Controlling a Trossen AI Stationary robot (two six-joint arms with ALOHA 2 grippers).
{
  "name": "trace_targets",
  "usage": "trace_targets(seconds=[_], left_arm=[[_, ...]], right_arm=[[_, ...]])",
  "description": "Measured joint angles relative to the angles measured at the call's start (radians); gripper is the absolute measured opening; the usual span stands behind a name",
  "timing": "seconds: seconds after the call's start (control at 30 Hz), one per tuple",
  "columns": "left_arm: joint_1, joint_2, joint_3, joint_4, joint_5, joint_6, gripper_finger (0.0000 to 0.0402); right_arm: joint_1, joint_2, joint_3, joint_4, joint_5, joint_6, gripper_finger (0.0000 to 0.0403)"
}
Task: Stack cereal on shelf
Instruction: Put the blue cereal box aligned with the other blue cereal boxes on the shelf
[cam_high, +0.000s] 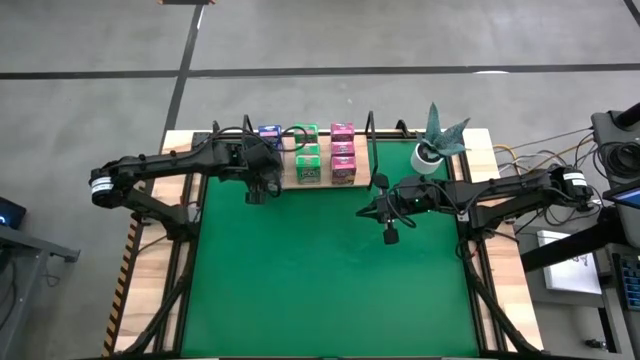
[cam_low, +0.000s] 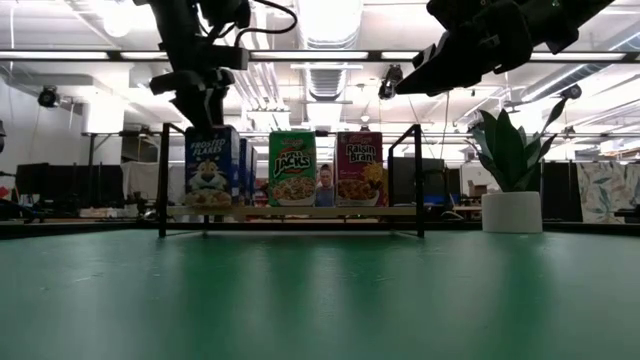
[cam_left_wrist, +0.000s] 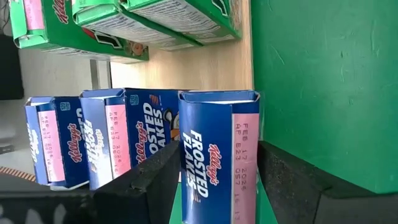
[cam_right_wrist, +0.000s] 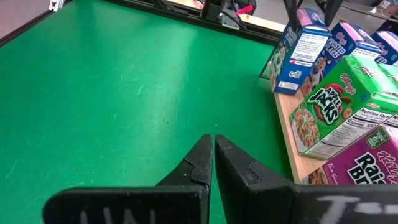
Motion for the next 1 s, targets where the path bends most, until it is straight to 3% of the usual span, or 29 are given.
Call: trace_targets(seconds=[0.77, 1.0], left_arm=[[0.006, 0.0, -0.001, 0.033, -0.146, -0.03, 0.0178], [-0.004, 0.0, -0.001, 0.032, -0.128, -0.091, 0.0172]], right_arm=[[0.0, 0.0, 0.0, 0.002, 0.0, 0.0, 0.0009], [0.0, 0.0, 0.0, -0.001, 0.0, 0.001, 0.0009]])
